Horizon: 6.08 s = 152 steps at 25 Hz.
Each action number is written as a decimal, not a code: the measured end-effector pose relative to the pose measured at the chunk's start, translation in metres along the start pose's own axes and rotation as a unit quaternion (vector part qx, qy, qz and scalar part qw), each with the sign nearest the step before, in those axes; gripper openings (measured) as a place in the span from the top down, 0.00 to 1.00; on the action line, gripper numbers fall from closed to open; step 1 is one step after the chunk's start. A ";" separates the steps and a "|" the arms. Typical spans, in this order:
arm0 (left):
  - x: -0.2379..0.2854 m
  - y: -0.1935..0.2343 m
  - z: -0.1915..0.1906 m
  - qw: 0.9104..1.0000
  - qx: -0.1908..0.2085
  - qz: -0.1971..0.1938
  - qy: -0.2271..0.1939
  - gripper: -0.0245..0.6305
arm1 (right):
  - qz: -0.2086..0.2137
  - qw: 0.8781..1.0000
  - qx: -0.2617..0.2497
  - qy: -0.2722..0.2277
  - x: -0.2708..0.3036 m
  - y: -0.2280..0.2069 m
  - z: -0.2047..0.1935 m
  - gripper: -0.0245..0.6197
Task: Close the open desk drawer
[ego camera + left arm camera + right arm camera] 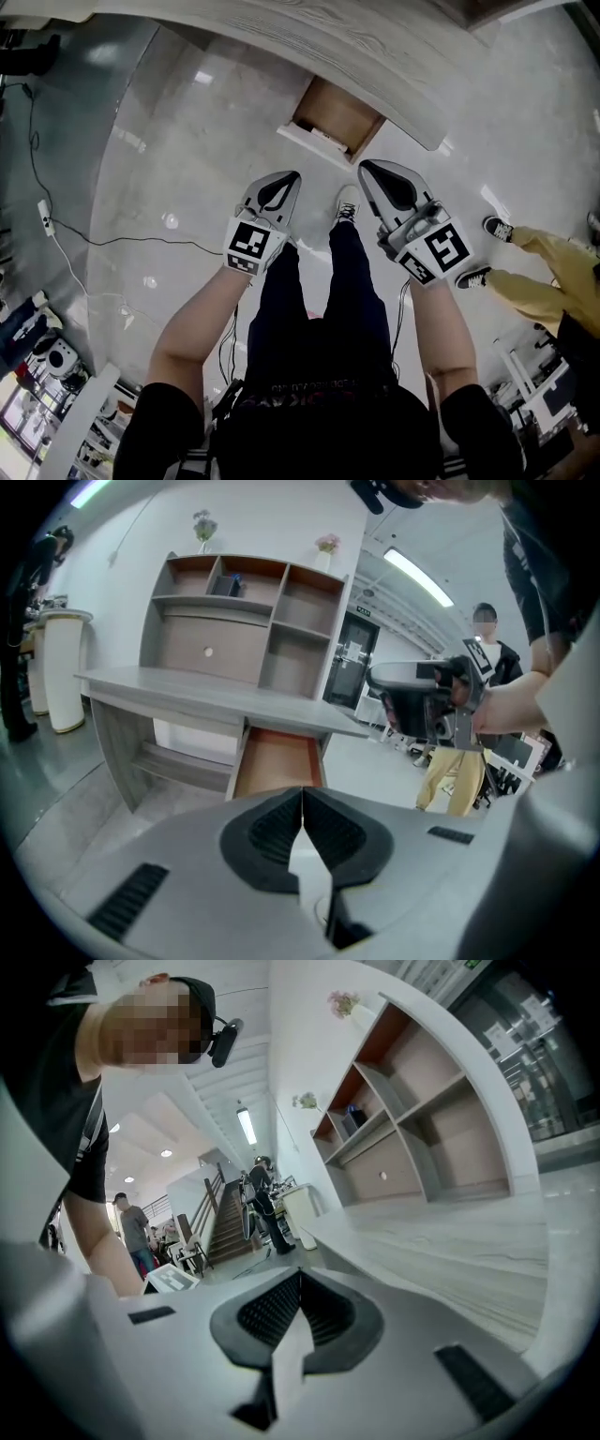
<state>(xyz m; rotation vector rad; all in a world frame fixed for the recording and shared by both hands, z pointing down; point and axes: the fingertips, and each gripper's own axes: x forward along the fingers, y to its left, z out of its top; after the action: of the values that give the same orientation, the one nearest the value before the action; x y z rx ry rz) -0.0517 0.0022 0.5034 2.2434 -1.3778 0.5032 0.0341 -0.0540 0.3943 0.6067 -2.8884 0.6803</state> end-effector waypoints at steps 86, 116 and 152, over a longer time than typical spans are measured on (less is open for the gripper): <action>0.161 0.054 0.021 0.996 0.015 0.025 -0.087 0.91 | -0.119 0.993 -0.012 -0.020 0.021 -0.064 -0.077 0.83; 0.196 0.060 0.044 0.995 0.025 0.020 -0.091 0.92 | -0.128 0.992 -0.001 -0.017 0.020 -0.086 -0.076 0.93; -0.003 0.021 0.125 0.990 0.046 -0.026 -0.134 0.95 | -0.090 0.994 -0.056 -0.032 0.016 0.010 0.015 0.94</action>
<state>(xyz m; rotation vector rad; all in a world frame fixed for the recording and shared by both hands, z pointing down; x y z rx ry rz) -0.0635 -0.0733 0.4018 2.4879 -1.4446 0.2571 0.0149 -0.0579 0.3802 0.8758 -2.8591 0.4785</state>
